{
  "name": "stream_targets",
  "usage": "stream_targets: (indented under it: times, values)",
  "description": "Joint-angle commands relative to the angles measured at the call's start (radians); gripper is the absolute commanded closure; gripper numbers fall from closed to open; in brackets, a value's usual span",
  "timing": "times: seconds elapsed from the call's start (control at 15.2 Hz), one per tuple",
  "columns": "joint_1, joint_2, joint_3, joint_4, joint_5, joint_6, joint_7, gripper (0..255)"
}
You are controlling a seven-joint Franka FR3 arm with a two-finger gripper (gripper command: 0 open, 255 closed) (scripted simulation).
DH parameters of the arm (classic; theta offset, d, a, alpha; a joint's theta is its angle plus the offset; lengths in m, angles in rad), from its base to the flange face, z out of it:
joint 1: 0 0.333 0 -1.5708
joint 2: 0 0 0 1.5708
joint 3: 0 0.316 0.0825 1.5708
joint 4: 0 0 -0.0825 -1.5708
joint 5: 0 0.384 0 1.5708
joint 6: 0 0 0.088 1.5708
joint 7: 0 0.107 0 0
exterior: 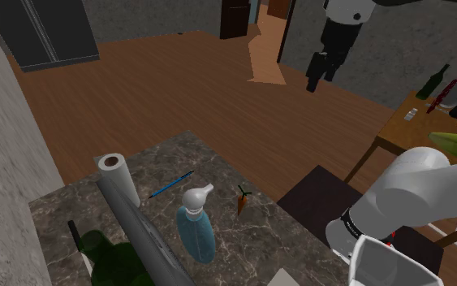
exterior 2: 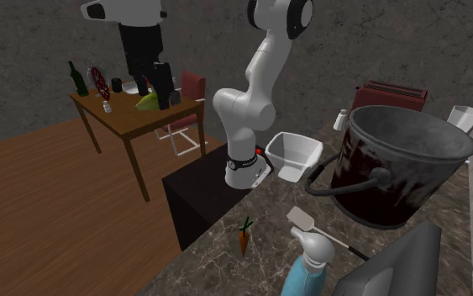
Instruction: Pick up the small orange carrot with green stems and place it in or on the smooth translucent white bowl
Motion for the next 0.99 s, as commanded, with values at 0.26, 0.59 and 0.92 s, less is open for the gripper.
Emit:
stream_targets:
  times: [0.26,0.59,0.92]
  values:
    - [0.030,-0.076,0.055,-0.140,0.057,0.094,0.069,0]
    - [0.080,-0.144,0.138,-0.293,0.139,0.220,0.158,0]
    - [0.142,-0.171,0.240,-0.416,0.232,0.362,0.252,0]
